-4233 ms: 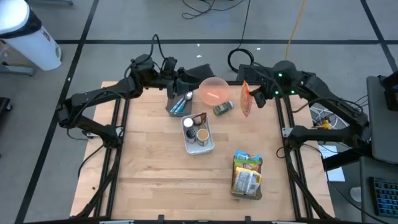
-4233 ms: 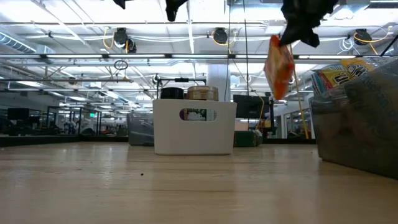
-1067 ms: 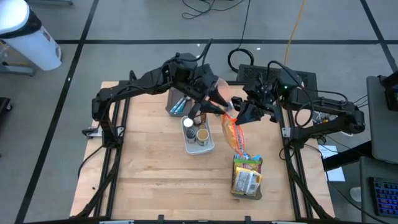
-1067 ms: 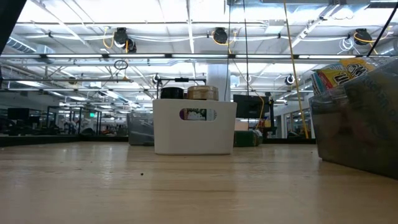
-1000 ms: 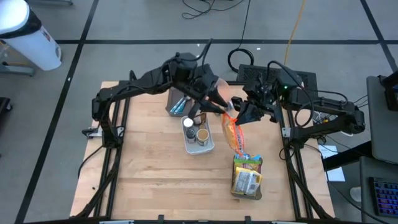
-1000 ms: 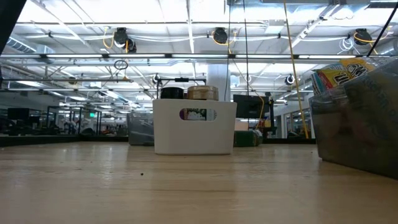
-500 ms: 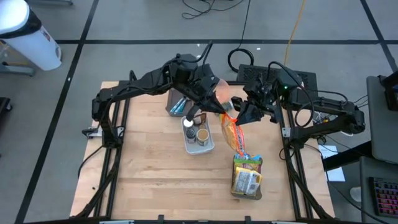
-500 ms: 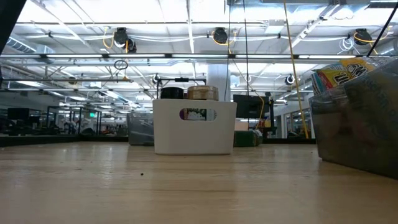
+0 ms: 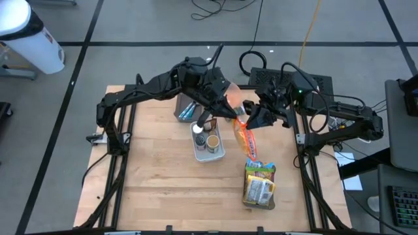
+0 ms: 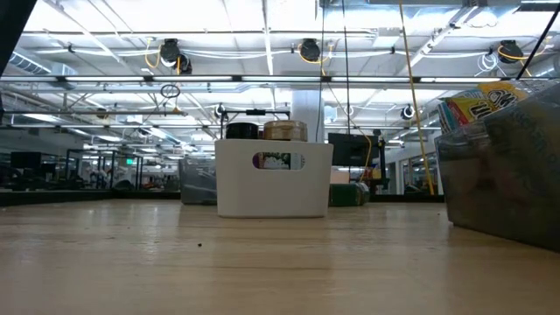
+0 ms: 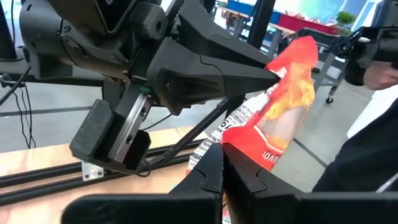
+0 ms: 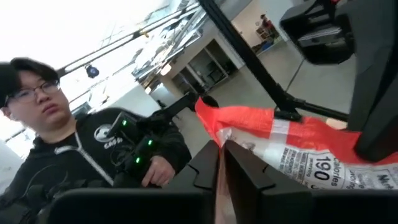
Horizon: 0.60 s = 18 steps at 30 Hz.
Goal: Pick & Place Food Item
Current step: Put orange noodle pack into the bottom black transparent bin
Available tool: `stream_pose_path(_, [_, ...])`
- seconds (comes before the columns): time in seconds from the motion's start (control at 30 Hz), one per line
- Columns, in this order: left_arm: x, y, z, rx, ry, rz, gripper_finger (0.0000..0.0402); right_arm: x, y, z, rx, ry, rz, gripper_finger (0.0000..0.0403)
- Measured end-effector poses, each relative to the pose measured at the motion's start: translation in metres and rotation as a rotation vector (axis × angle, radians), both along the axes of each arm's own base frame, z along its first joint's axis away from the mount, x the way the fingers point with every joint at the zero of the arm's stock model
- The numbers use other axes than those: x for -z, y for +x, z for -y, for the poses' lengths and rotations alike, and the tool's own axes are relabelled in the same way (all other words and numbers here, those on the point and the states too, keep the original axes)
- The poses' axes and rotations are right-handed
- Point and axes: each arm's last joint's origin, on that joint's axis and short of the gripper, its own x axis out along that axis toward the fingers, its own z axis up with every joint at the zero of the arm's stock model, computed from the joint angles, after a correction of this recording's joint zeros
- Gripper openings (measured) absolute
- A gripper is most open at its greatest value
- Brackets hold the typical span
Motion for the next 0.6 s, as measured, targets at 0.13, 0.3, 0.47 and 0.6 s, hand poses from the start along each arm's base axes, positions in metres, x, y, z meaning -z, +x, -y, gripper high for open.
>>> stream_pose_path(0.13, [0.001, 0.0, -0.001, -0.025, 0.004, -0.008, 0.0001, 0.0, 0.0, 0.003, 0.022, 0.018, -0.009, 0.0061])
stream_pose_path(0.3, [0.002, 0.0, -0.002, -0.03, 0.0, -0.025, 0.0001, -0.001, -0.002, 0.009, 0.045, 0.03, -0.011, 0.0132])
stream_pose_path(0.47, [0.005, -0.002, -0.006, -0.061, -0.002, -0.062, 0.0001, -0.005, -0.005, 0.017, 0.08, 0.024, 0.03, 0.0189])
stream_pose_path(0.6, [0.009, -0.003, -0.013, -0.131, 0.005, -0.104, 0.0001, -0.009, -0.008, 0.026, 0.162, 0.032, 0.077, 0.0214])
